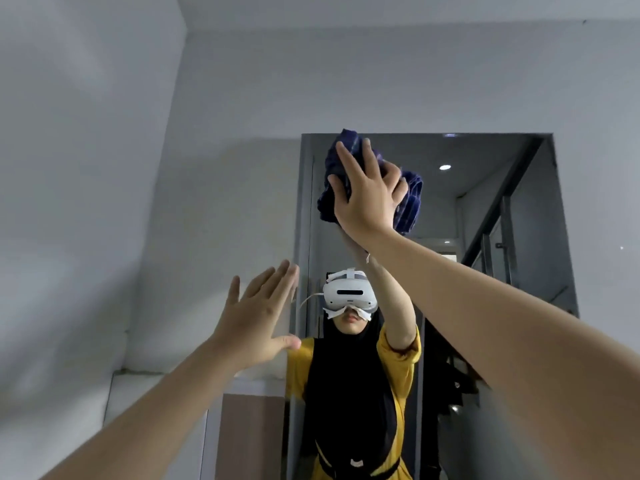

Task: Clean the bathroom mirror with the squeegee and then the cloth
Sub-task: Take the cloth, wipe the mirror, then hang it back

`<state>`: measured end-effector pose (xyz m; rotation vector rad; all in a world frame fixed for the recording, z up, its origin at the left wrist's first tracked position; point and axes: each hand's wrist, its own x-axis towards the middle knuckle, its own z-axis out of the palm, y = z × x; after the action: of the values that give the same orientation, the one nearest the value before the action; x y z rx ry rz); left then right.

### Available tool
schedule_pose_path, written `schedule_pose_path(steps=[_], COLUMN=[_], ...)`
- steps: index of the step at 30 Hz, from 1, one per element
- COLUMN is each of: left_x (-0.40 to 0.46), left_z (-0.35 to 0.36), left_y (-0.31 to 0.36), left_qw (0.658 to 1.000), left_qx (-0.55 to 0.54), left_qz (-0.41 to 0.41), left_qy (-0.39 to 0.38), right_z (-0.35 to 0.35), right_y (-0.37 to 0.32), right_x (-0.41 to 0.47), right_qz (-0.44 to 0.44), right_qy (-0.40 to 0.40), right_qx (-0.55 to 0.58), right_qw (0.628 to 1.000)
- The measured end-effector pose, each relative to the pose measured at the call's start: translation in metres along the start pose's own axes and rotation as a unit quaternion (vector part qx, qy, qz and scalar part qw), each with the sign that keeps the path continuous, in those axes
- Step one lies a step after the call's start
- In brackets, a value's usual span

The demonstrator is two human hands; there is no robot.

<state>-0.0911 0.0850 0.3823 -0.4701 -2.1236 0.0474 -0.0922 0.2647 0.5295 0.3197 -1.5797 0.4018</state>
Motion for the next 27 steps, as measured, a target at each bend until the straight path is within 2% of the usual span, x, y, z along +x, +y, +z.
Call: schedule_pose_path(steps=[4, 7, 13, 18, 23, 27], left_x=[0.003, 0.007, 0.008, 0.007, 0.007, 0.007], left_z=[0.002, 0.002, 0.006, 0.007, 0.005, 0.001], left_y=[-0.007, -0.008, -0.01, -0.008, -0.003, 0.003], left_qw=[0.999, 0.989, 0.979, 0.976, 0.974, 0.975], left_qx=[0.042, 0.135, 0.184, 0.194, 0.206, 0.205], left_qz=[0.024, 0.053, 0.064, 0.058, 0.049, 0.036], left_qy=[0.021, 0.036, 0.066, 0.074, 0.082, 0.073], right_z=[0.022, 0.037, 0.03, -0.015, -0.068, -0.084], right_y=[-0.023, -0.034, -0.015, 0.056, 0.139, 0.159], right_x=[0.022, 0.029, 0.043, 0.061, 0.058, 0.041], right_qz=[-0.047, -0.081, -0.09, -0.003, 0.108, 0.209], right_qy=[-0.05, -0.081, -0.073, -0.027, 0.028, 0.043], right_qx=[-0.069, -0.134, -0.166, -0.177, -0.203, -0.183], right_qw=[0.995, 0.984, 0.979, 0.984, 0.973, 0.96])
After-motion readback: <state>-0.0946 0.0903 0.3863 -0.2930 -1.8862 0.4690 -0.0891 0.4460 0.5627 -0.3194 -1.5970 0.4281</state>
